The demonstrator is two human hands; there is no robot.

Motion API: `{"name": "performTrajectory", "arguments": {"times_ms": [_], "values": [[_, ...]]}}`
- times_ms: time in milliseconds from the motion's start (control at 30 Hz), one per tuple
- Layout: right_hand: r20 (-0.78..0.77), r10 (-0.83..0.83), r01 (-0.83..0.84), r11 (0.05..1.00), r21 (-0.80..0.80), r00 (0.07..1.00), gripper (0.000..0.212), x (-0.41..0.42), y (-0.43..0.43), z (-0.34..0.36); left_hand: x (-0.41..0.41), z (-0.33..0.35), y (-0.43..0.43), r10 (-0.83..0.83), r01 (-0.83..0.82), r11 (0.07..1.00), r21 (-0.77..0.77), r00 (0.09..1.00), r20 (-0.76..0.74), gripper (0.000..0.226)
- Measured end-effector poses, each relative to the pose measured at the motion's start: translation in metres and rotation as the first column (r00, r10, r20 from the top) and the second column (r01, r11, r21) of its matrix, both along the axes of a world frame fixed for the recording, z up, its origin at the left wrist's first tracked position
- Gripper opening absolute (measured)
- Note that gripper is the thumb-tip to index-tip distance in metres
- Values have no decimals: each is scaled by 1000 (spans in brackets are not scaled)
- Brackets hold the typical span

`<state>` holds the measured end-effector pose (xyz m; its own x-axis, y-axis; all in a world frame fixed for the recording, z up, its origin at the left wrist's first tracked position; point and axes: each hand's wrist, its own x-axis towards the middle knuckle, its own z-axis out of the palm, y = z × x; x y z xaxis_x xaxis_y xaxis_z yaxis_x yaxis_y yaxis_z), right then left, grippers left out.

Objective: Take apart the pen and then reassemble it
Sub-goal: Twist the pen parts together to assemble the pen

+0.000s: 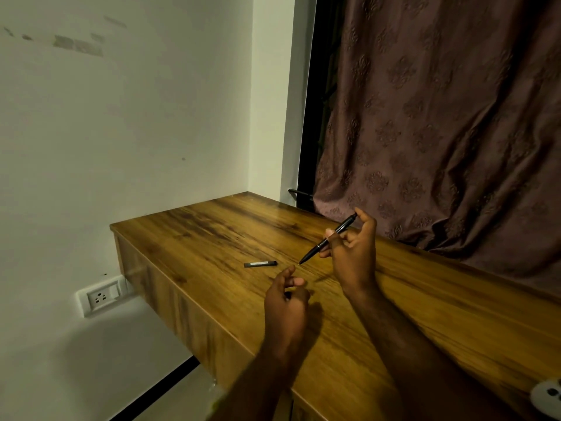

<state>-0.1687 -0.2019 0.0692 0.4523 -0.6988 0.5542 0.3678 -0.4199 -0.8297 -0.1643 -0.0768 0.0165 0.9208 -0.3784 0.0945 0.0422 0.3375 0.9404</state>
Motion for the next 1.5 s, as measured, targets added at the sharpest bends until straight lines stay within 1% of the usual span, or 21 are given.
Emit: {"name": "performTrajectory", "arguments": {"times_ms": [100,267,433,567,767,867,1033,1167,1300,1400,1500], "values": [[-12,4,-5,999,-35,1000,63,-2,2,3,0,0,3,32,-32,999,-8,999,41,44],[19,-15,16,998,-58,1000,55,-2,7,9,-4,3,7,-3,4,999,-52,1000,15,43],[4,51,-51,997,-66,999,63,-1,16,12,-5,5,8,13,-12,1000,-6,997,79,44],[61,34,-29,996,-82,998,56,-3,16,16,-6,5,8,32,-34,999,12,994,101,44],[71,51,-44,995,-92,996,55,-4,15,17,-5,3,8,19,-19,1000,-4,998,52,43],[64,57,-50,994,-101,996,54,-2,15,16,-4,3,8,23,-22,1000,-11,998,52,42],[95,33,-29,999,-44,995,54,-3,10,18,-2,0,7,48,-48,999,-1,996,80,43],[90,45,-46,999,15,995,53,-2,8,18,-2,1,7,46,-44,998,-35,997,66,44],[97,47,-52,998,48,994,56,-2,9,17,-4,1,11,-15,18,994,-111,999,28,43],[117,37,-48,995,91,992,52,-2,7,17,-4,1,11,2,4,994,-112,998,55,44],[113,37,-52,989,138,993,54,0,5,14,-4,0,10,31,-22,996,-90,994,105,45]]}}
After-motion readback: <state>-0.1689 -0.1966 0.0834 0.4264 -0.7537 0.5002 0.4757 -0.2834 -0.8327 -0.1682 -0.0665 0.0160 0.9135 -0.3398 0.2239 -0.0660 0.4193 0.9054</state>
